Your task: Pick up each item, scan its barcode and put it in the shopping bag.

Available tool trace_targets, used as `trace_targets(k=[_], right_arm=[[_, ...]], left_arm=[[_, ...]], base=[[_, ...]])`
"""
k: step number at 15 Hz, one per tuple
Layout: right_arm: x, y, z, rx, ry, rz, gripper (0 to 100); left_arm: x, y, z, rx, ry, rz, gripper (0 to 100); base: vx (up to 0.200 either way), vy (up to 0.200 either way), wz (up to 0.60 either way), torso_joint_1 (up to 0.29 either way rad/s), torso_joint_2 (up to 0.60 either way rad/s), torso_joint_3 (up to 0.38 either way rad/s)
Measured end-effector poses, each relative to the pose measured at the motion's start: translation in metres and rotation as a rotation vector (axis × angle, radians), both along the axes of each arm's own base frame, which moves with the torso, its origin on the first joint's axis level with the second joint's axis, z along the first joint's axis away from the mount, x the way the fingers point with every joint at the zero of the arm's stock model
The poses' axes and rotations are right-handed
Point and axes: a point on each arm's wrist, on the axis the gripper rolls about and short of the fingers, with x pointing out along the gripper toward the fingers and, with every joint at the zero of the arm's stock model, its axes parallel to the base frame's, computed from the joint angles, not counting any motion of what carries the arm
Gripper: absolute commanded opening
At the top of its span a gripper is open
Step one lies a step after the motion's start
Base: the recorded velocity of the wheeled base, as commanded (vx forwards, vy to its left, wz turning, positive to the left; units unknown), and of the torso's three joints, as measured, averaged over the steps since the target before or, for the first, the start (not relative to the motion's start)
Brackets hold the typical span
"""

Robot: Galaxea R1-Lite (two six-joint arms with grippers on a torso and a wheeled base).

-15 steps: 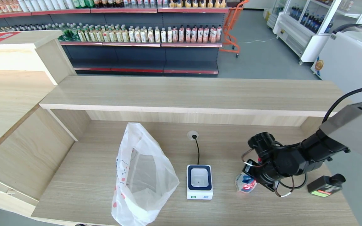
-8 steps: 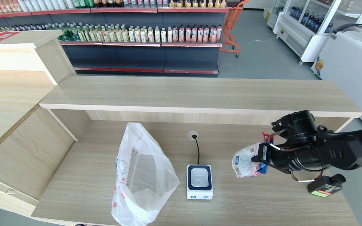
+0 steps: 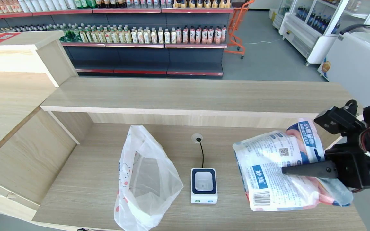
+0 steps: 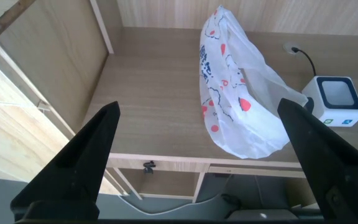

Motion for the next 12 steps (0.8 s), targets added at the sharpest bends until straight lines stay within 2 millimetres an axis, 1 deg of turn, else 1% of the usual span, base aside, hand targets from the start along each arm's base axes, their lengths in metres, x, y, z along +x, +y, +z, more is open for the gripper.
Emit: trace_targets(k=[3, 4, 7, 9, 12], right_arm=[[-0.008, 0.014, -0.001, 0.006, -0.009, 0.081, 0], [-0.009, 0.016, -0.001, 0.004, -0.009, 0.088, 0], [-0.011, 0.02, -0.007, -0.06, 0.002, 0.024, 0], [-0.015, 0.022, -0.009, -0.067, 0.021, 0.026, 0], [-0.019, 0.028, -0.007, -0.061, 0.051, 0.052, 0]], left_arm=[[0.0, 0.0, 0.0, 0.0, 0.0, 0.0, 100], [0.0, 0.0, 0.0, 0.0, 0.0, 0.0, 100], [0.0, 0.0, 0.0, 0.0, 0.0, 0.0, 100], [0.0, 0.0, 0.0, 0.0, 0.0, 0.0, 100], [0.0, 0.0, 0.0, 0.0, 0.0, 0.0, 100]], base=[[0.0, 0.0, 0.0, 0.0, 0.0, 0.0], [0.0, 0.0, 0.0, 0.0, 0.0, 0.0], [0.0, 0.0, 0.0, 0.0, 0.0, 0.0], [0.0, 0.0, 0.0, 0.0, 0.0, 0.0], [0.0, 0.0, 0.0, 0.0, 0.0, 0.0]])
